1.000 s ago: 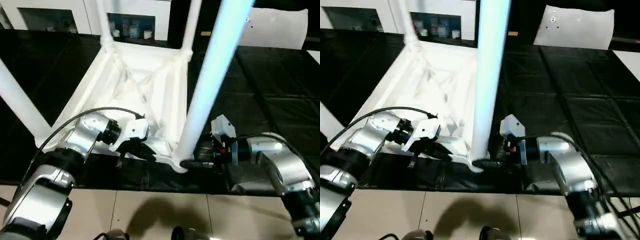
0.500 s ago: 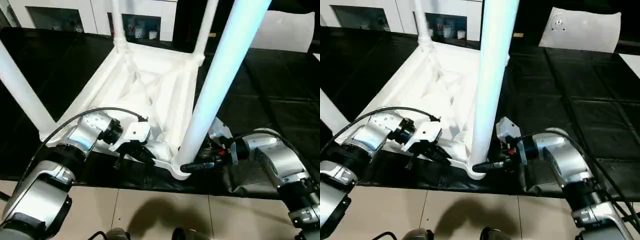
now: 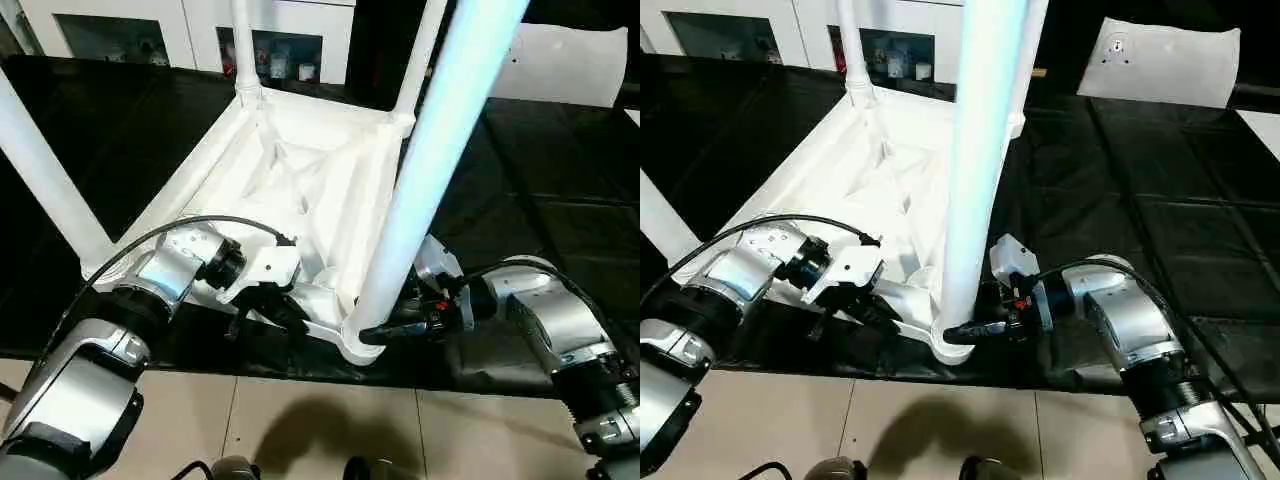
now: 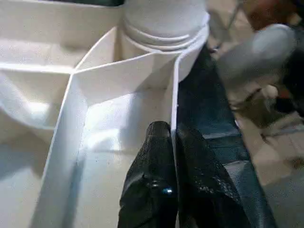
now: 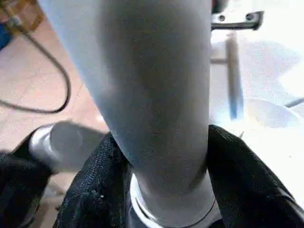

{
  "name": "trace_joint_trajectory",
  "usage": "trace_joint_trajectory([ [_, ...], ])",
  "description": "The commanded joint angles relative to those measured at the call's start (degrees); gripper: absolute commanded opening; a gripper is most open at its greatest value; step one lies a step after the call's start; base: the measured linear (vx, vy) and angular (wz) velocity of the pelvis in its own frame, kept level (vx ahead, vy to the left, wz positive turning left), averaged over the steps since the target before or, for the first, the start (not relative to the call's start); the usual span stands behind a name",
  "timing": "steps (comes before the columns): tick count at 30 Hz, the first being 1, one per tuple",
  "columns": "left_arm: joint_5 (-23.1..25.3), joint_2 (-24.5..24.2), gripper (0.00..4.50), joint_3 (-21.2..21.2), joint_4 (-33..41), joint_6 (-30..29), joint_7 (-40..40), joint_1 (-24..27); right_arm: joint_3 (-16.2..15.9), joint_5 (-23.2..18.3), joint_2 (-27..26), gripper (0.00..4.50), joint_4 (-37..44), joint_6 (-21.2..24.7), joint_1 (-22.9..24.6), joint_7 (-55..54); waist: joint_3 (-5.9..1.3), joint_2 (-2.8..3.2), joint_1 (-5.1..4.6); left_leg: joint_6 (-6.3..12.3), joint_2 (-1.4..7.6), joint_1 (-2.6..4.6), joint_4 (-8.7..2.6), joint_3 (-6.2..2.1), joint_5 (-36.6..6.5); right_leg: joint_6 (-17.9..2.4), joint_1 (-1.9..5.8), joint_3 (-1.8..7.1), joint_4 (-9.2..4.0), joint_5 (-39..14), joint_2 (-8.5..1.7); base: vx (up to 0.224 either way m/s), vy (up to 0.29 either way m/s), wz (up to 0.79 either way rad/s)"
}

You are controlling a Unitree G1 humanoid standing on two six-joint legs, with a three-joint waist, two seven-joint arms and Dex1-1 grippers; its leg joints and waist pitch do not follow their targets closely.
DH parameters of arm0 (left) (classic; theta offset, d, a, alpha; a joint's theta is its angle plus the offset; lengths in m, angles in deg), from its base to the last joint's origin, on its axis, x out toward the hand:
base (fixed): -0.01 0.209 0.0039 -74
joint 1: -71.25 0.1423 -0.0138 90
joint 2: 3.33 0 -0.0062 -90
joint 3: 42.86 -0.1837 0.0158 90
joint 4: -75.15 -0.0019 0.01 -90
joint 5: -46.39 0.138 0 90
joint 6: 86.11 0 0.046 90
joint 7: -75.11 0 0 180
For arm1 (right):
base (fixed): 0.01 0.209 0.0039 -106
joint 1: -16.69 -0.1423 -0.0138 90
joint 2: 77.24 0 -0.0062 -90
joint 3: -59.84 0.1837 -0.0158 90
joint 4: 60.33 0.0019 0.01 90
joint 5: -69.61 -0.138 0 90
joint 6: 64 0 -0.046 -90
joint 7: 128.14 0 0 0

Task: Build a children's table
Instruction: Rotate leg to tighten

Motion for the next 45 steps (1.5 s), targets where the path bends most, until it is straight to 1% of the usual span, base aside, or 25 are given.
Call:
trace_joint_trajectory([
  [1,1.0,1.7,0.00,0.2,2.1,-4.3,-6.0,1.6,0.5,0.7,-3.5,2.04,0.7,1.5,1.8,-9.2,-3.32,-0.38,-0.32,4.11,2.09,-0.04,-3.35,0.01,-5.6,-10.6,3.86,2.94,-3.64,-15.9,-4.75,0.000,0.000,0.00],
  [2,0.8,1.8,0.00,0.5,2.9,-5.3,-7.0,2.1,0.8,1.0,-4.2,2.03,0.9,2.0,2.3,-11.0,-2.82,-0.31,-0.52,3.25,2.00,0.08,-3.58,-0.10,-7.8,-8.9,3.56,2.93,-4.47,-21.9,-4.84,0.000,0.000,0.00],
  [3,0.6,1.9,0.00,0.9,3.9,-6.5,-8.4,2.7,1.0,1.5,-5.0,2.02,1.1,2.6,2.9,-13.3,-2.74,-0.35,-0.76,2.54,2.08,0.01,-3.70,-0.29,-8.7,-8.1,3.68,2.97,-4.42,-24.0,-4.93,0.000,0.000,0.00],
  [4,0.5,2.6,0.00,2.0,6.5,-9.9,-11.9,3.9,1.3,2.9,-7.1,2.01,1.7,4.1,4.0,-18.5,-2.27,-0.44,-1.02,1.84,1.89,0.19,-4.02,-0.45,-10.5,-6.0,3.38,2.84,-5.30,-30.3,-4.93,0.000,0.000,0.00],
  [6,0.5,2.7,0.00,2.2,6.8,-10.3,-12.4,4.1,1.4,3.0,-7.5,2.00,1.9,4.4,4.1,-19.2,-2.10,-0.47,-1.59,1.27,1.68,0.37,-4.16,-0.72,-12.4,-3.8,3.27,2.65,-5.99,-36.2,-5.02,0.000,0.000,0.00],
  [7,0.4,4.0,0.00,3.5,9.7,-14.1,-15.9,5.3,1.8,4.1,-10.1,1.99,2.9,6.6,5.0,-24.3,-2.16,-0.61,-2.34,0.93,1.60,0.35,-4.24,-1.02,-13.0,-2.1,3.30,2.41,-6.45,-39.2,-5.09,0.000,0.000,0.00],
  [9,0.3,6.9,0.00,4.9,13.0,-18.9,-20.9,6.4,2.2,5.8,-14.7,1.99,3.6,9.3,5.5,-31.9,-2.03,-0.81,-3.16,0.84,1.51,0.32,-4.34,-1.09,-13.3,-1.6,3.04,2.26,-6.83,-39.8,-4.93,0.000,0.000,0.00],
  [11,0.2,9.3,0.00,5.6,14.6,-21.9,-24.4,6.8,2.4,7.0,-18.1,1.98,3.6,10.9,5.4,-37.2,-1.84,-0.53,-3.76,0.70,1.24,0.59,-4.20,-1.23,-14.9,-0.7,2.66,2.02,-7.36,-42.6,-4.95,0.000,0.000,0.00],
  [14,0.7,14.6,0.00,6.4,15.9,-26.0,-32.0,6.6,2.9,8.8,-24.7,1.96,1.9,12.4,3.6,-47.6,-1.86,-0.40,-4.58,0.86,1.16,1.05,-4.14,-1.35,-16.6,-0.6,2.25,1.64,-8.00,-43.2,-4.85,0.000,0.000,0.00],
  [16,1.7,17.7,0.00,6.3,16.1,-27.7,-36.3,6.1,3.8,9.1,-28.9,1.95,0.5,12.6,2.0,-53.6,-1.93,-0.25,-5.11,1.04,1.39,1.01,-4.46,-1.55,-17.4,-1.1,2.47,1.49,-8.01,-40.5,-4.84,0.000,0.000,0.00],
  [19,3.7,20.0,0.00,5.7,15.3,-28.2,-39.2,5.4,4.7,10.8,-32.5,1.95,-0.8,13.1,0.3,-59.1,-1.83,0.00,-5.26,1.51,1.50,1.27,-4.71,-1.49,-18.8,-1.6,2.29,1.57,-8.12,-38.3,-4.71,0.000,0.000,0.00],
  [23,5.8,21.0,0.00,4.7,14.0,-28.2,-41.1,4.7,6.7,11.4,-35.3,1.95,-1.8,12.1,-0.8,-63.1,-1.95,0.09,-5.38,1.42,1.66,1.03,-5.12,-1.59,-18.9,-2.2,2.51,2.11,-7.69,-34.6,-4.89,0.000,0.000,0.00],
  [24,6.0,21.1,0.00,4.7,14.0,-28.4,-41.4,4.7,7.1,11.3,-35.5,2.50,-1.8,11.8,-0.9,-63.4,-1.96,0.07,-5.34,1.67,1.71,1.01,-5.19,-1.51,-18.6,-2.6,2.51,2.33,-7.49,-33.1,-4.82,0.000,0.000,0.00],
  [27,6.4,19.5,0.00,4.3,14.2,-27.6,-39.8,5.4,8.2,10.6,-34.2,2.64,0.1,11.1,0.2,-62.7,-2.08,0.09,-5.12,2.18,1.78,0.88,-5.23,-1.20,-16.7,-3.9,2.65,2.78,-7.07,-29.6,-4.83,0.000,0.000,0.00],
  [29,6.2,18.3,0.00,4.3,14.3,-26.4,-38.1,6.0,8.4,10.6,-32.5,2.92,1.0,10.4,1.0,-61.5,-2.19,0.13,-4.91,2.31,1.89,0.86,-5.22,-1.06,-15.3,-4.7,2.74,2.98,-6.76,-27.5,-4.87,0.000,0.000,0.00],
  [30,6.0,16.6,0.00,4.4,14.1,-24.9,-35.6,6.6,8.0,10.8,-29.5,3.06,2.8,8.9,2.2,-58.2,-2.23,0.29,-4.76,2.45,1.93,0.86,-5.21,-0.97,-14.9,-5.2,2.86,3.05,-6.66,-26.0,-4.80,0.000,0.000,0.00],
  [33,5.9,15.4,0.00,4.6,13.7,-23.1,-33.7,6.9,8.2,10.8,-27.5,3.37,4.0,8.4,3.1,-56.2,-2.50,0.09,-4.71,3.35,1.98,0.50,-5.05,-0.74,-12.1,-7.0,3.31,3.20,-5.85,-20.8,-4.73,0.000,0.000,0.00],
  [35,5.5,13.4,0.00,4.7,13.0,-20.8,-30.9,7.2,7.8,9.3,-23.2,3.46,6.4,7.6,4.4,-50.1,-2.64,0.04,-4.59,3.79,1.97,0.53,-4.83,-0.56,-11.2,-7.9,3.42,3.30,-5.72,-19.9,-4.81,0.000,0.000,0.00],
  [37,5.2,11.5,0.00,4.7,11.8,-15.9,-27.5,7.3,7.5,7.7,-17.9,3.70,8.9,7.4,6.0,-43.1,-2.61,-0.43,-4.18,5.54,1.75,0.40,-4.42,-0.33,-10.2,-7.9,3.56,3.44,-5.67,-19.7,-4.66,0.000,0.000,0.00],
  [38,4.7,10.7,0.00,4.8,11.4,-14.8,-25.5,7.4,7.8,7.2,-15.4,3.83,9.3,7.0,6.5,-40.3,-2.63,-0.44,-4.11,5.81,1.81,0.41,-4.34,-0.25,-9.6,-8.1,3.48,3.55,-5.50,-19.2,-4.68,0.000,0.000,0.00],
  [39,4.4,10.0,0.00,4.8,11.1,-13.6,-23.9,7.5,8.1,6.9,-13.7,3.83,9.5,6.6,6.7,-38.2,-2.91,-0.42,-3.91,6.28,1.79,0.08,-4.27,-0.27,-7.8,-8.6,3.87,3.47,-5.07,-17.8,-4.84,0.000,0.000,0.00],
  [40,4.3,9.2,0.00,4.5,10.8,-12.2,-22.2,7.5,8.5,6.5,-12.2,4.04,9.5,6.4,6.7,-36.6,-3.15,-0.43,-3.59,6.50,1.84,0.05,-4.11,-0.16,-5.8,-9.3,3.93,3.48,-4.70,-15.1,-4.75,0.000,0.000,0.00],
  [42,4.3,8.3,0.00,4.2,10.4,-11.0,-20.5,7.4,9.0,6.0,-10.5,4.13,9.5,6.1,6.7,-34.4,-3.27,-0.55,-3.20,7.04,1.64,-0.06,-3.83,-0.03,-3.6,-10.0,3.98,3.49,-4.27,-11.5,-4.57,0.000,0.000,0.00],
  [44,3.8,6.8,0.00,4.0,9.6,-9.0,-16.7,7.1,9.7,4.5,-7.3,4.22,9.8,5.6,6.7,-29.4,-3.08,-0.51,-2.91,7.40,1.73,0.01,-3.74,0.08,-3.4,-10.8,3.77,3.53,-3.99,-10.1,-4.49,0.000,0.000,0.00],
  [45,3.0,6.1,0.00,4.1,9.4,-8.3,-13.9,6.8,9.9,3.4,-5.3,4.31,10.2,5.5,6.6,-26.0,-3.21,-0.45,-2.86,7.35,1.75,0.03,-3.72,0.04,-3.7,-11.0,3.99,3.36,-3.88,-10.3,-4.42,0.000,0.000,0.00],
])
